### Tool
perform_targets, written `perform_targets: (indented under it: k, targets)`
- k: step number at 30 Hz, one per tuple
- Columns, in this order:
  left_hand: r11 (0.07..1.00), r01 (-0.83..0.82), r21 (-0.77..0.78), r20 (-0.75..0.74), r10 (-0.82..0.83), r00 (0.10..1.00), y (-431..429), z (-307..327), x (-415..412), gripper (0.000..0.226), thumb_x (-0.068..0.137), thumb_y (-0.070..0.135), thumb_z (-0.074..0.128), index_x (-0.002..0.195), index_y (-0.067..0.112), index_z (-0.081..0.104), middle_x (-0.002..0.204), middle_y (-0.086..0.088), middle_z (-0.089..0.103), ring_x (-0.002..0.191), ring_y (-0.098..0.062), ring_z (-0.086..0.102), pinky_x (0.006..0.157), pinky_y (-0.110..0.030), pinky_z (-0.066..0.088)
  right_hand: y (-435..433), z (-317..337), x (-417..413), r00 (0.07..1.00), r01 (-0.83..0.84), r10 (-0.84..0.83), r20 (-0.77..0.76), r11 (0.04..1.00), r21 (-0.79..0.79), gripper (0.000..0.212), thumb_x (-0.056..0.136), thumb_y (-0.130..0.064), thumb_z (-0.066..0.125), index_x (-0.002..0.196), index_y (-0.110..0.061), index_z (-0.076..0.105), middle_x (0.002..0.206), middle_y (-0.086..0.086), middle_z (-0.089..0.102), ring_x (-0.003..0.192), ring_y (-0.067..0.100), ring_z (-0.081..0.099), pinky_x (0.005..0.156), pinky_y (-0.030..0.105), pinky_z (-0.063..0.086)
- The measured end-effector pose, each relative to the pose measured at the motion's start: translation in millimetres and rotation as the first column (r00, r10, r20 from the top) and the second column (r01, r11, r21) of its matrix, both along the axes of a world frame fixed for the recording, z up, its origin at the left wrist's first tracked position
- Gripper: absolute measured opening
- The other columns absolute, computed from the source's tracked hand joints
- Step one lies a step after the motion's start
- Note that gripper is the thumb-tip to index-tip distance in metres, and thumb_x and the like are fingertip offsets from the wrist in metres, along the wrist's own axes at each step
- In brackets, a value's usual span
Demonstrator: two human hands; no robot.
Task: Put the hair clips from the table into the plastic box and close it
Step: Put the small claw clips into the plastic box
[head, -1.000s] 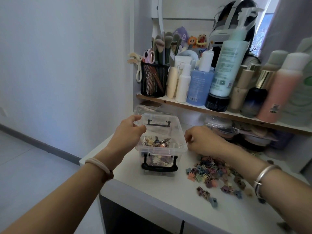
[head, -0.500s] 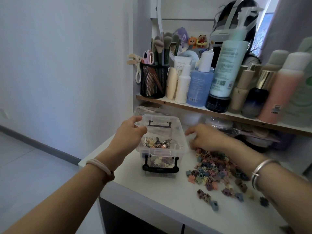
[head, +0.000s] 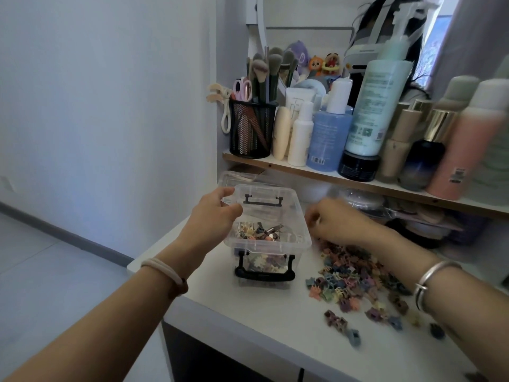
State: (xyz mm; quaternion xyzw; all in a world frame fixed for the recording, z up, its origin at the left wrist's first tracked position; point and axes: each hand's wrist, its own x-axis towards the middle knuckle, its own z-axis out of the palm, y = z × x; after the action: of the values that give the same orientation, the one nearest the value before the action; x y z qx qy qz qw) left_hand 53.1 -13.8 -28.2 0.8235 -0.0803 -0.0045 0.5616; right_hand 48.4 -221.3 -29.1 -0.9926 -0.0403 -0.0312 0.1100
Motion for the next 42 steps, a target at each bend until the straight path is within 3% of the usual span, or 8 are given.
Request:
perform_targets:
  k: [3, 7, 15, 23, 27, 31, 37, 42]
  targets:
    - [1.0, 0.001, -0.016, -0.006, -0.001, 1.0, -0.3, -0.6, -0.3, 0.045, 0.092, 0.012, 0.047, 0.136, 0.013, 0.042, 0.095, -0.007, 0.052, 0.089, -0.024, 0.05, 0.082, -0.034, 0.04, 13.8, 33.8, -13.4, 0.969, -0.074, -0.026, 0.245, 0.918, 0.39, 0.011, 0.083, -0.013, 0.066, 0.087, -0.023, 0.067, 0.08, -0.015, 0.06, 0.073, 0.0, 0.052, 0.066, 0.007, 0.04]
    - [1.0, 0.005, -0.023, -0.008, -0.005, 1.0, -0.7, 0.2, -1.8, 0.045, 0.092, 0.012, 0.047, 0.137, 0.013, 0.041, 0.1, -0.009, 0.051, 0.089, -0.024, 0.05, 0.082, -0.033, 0.04, 24.1, 60.1, -25.9, 0.978, -0.188, 0.203, 0.048, 0.759, 0.623, 0.016, 0.078, -0.016, 0.071, 0.086, -0.03, 0.066, 0.091, -0.014, 0.066, 0.091, 0.001, 0.061, 0.09, 0.016, 0.044]
    - [1.0, 0.003, -0.01, -0.004, -0.003, 1.0, -2.3, 1.8, -2.4, 0.045, 0.093, 0.012, 0.046, 0.137, 0.013, 0.04, 0.109, -0.015, 0.054, 0.097, -0.031, 0.054, 0.092, -0.04, 0.043, -2.5, 6.4, -12.1, 0.979, 0.091, -0.095, -0.179, 0.995, -0.031, 0.03, 0.085, -0.011, 0.06, 0.114, -0.016, 0.063, 0.119, 0.001, 0.062, 0.107, 0.015, 0.057, 0.084, 0.021, 0.043]
    - [1.0, 0.001, 0.001, -0.018, -0.001, 1.0, -1.7, 3.0, -3.9, 0.045, 0.093, 0.012, 0.046, 0.137, 0.014, 0.04, 0.125, -0.021, 0.053, 0.113, -0.037, 0.054, 0.095, -0.042, 0.043, 10.6, -6.2, -10.2, 0.994, 0.046, -0.061, -0.094, 0.987, -0.155, 0.026, 0.083, -0.001, 0.052, 0.097, -0.013, 0.07, 0.104, 0.006, 0.067, 0.093, 0.021, 0.06, 0.073, 0.026, 0.044]
    - [1.0, -0.002, -0.008, -0.025, 0.002, 1.0, -1.7, 2.8, -4.1, 0.045, 0.093, 0.012, 0.046, 0.137, 0.014, 0.041, 0.126, -0.021, 0.053, 0.115, -0.037, 0.053, 0.096, -0.042, 0.042, 10.7, 22.7, -12.6, 0.979, 0.096, -0.143, 0.147, 0.954, 0.284, 0.017, 0.084, -0.005, 0.063, 0.097, -0.013, 0.07, 0.089, -0.006, 0.065, 0.079, 0.007, 0.056, 0.078, 0.022, 0.043]
    - [1.0, -0.002, -0.012, -0.04, 0.001, 0.999, -2.5, 2.8, -4.8, 0.044, 0.093, 0.012, 0.046, 0.137, 0.014, 0.041, 0.125, -0.021, 0.054, 0.113, -0.038, 0.054, 0.094, -0.043, 0.044, 18.1, 54.4, -23.4, 0.994, -0.108, 0.069, 0.084, 0.61, 0.785, 0.012, 0.079, -0.008, 0.067, 0.083, -0.02, 0.066, 0.071, -0.009, 0.07, 0.069, 0.004, 0.067, 0.074, 0.02, 0.056]
    - [1.0, 0.0, 0.008, -0.038, 0.0, 0.999, -2.6, 4.6, -5.8, 0.045, 0.093, 0.011, 0.046, 0.137, 0.013, 0.041, 0.126, -0.021, 0.053, 0.114, -0.039, 0.053, 0.094, -0.042, 0.043, 3.9, 29.2, -21.5, 0.993, 0.109, -0.086, -0.084, 0.941, 0.32, 0.023, 0.087, -0.012, 0.061, 0.109, -0.016, 0.063, 0.099, -0.001, 0.066, 0.084, 0.012, 0.062, 0.076, 0.022, 0.049]
    - [1.0, 0.002, 0.008, -0.037, -0.001, 0.999, -2.4, 6.0, -8.3, 0.045, 0.093, 0.011, 0.046, 0.138, 0.013, 0.04, 0.125, -0.021, 0.053, 0.113, -0.04, 0.053, 0.094, -0.041, 0.043, 7.7, -1.5, -17.1, 0.979, 0.029, -0.047, -0.199, 0.995, -0.093, 0.035, 0.087, -0.01, 0.052, 0.121, -0.019, 0.059, 0.126, 0.002, 0.059, 0.116, 0.02, 0.052, 0.094, 0.027, 0.041]
